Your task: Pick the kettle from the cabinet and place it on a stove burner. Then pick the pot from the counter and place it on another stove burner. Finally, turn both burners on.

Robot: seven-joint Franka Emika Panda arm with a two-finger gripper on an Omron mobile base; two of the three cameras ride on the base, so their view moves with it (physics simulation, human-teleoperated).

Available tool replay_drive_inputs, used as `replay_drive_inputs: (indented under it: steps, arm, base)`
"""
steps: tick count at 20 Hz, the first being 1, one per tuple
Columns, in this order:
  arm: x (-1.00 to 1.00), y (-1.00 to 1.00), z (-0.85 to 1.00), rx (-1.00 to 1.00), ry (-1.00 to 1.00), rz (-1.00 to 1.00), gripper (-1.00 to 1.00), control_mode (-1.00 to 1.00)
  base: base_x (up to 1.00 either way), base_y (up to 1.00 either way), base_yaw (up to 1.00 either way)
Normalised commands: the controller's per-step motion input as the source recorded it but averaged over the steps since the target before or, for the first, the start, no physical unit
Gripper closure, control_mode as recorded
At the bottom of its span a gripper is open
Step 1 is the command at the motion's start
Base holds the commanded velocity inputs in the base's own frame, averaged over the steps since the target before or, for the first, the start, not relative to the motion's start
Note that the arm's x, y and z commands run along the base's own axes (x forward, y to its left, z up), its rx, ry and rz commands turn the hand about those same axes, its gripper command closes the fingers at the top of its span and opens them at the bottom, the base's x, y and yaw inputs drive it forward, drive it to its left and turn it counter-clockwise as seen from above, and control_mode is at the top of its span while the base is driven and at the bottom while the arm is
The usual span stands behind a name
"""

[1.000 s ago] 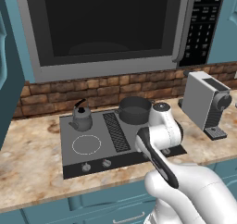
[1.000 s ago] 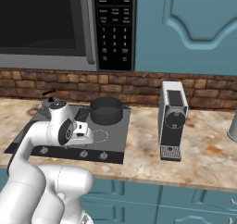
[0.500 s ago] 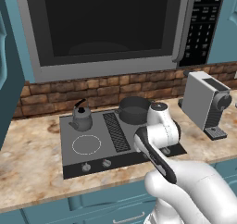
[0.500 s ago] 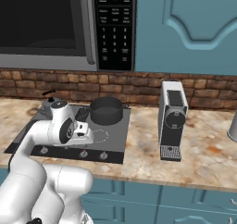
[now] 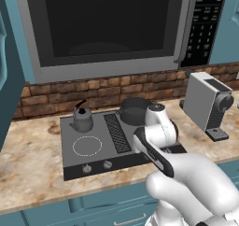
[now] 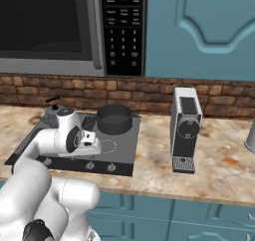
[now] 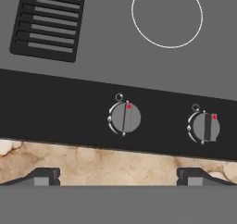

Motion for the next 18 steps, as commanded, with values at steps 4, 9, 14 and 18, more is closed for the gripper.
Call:
replay_drive_inputs:
  steps: [4,9,14,18]
  arm:
    - [0.00,-0.07,-0.46,0.00,-0.09,0.00,-1.00,-1.00]
    - [0.00,-0.14,-0.45,0.00,-0.09,0.00,-1.00,-1.00]
    - [-0.18,-0.08,-0.33,0.00,-0.06,0.00,-1.00,-1.00]
    - [-0.35,0.00,-0.20,0.00,-0.01,0.00,-1.00,-1.00]
  base:
    - [0.00,0.00,0.00]
    - [0.00,0.00,0.00]
    - [0.00,0.00,0.00]
    - [0.00,0.00,0.00]
